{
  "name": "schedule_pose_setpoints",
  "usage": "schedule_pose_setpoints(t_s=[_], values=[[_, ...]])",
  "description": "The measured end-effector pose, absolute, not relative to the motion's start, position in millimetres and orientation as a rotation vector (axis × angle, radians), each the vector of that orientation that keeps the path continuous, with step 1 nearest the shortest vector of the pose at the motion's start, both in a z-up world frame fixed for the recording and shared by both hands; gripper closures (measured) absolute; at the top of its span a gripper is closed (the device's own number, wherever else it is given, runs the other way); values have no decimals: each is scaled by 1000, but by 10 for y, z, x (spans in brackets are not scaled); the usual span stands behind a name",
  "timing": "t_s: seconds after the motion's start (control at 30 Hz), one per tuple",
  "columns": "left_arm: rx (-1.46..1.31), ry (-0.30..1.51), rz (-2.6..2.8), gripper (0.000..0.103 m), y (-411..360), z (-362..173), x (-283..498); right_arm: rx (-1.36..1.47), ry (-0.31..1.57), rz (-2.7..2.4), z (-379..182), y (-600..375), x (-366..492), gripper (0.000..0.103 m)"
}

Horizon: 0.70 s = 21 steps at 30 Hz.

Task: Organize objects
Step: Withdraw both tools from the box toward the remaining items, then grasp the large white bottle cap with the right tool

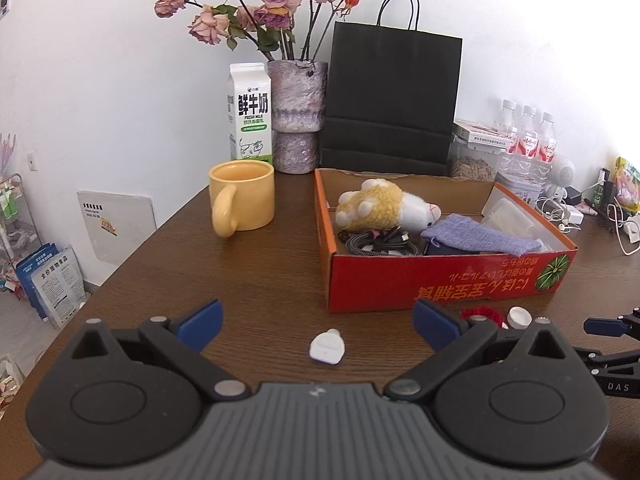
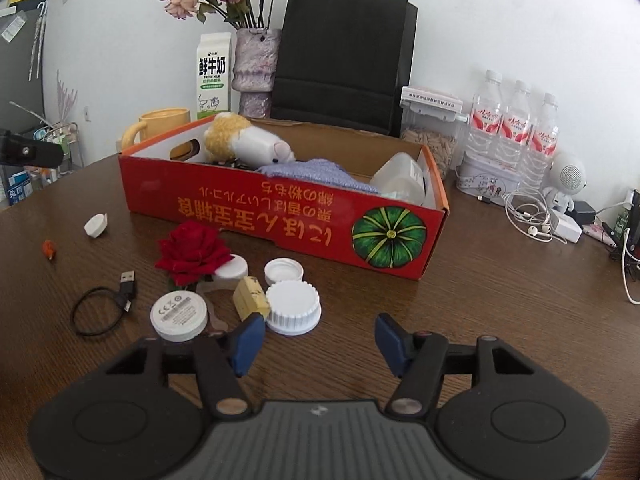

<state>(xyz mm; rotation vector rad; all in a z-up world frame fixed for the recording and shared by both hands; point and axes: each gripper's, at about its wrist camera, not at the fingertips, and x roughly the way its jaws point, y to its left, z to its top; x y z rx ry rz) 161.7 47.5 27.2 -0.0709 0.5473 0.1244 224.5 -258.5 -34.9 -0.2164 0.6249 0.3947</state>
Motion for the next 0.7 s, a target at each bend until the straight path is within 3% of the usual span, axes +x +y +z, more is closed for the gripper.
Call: schedule_pose_setpoints(t_s=[0.4,0.47,0.5,0.7], values=[[-99,606,194,0,734,107,1341,-204,648,411,-440,-2406,2522,48],[-101,613,195,0,748,84,1326,-192,649,404,-464,-2396,2533,53],[-100,616,194,0,744,75,1321,-184,648,406,-470,-2396,2534,64],[-85,646,181,0,696,-2,1332,-142,613,404,-437,-2439,2457,66]])
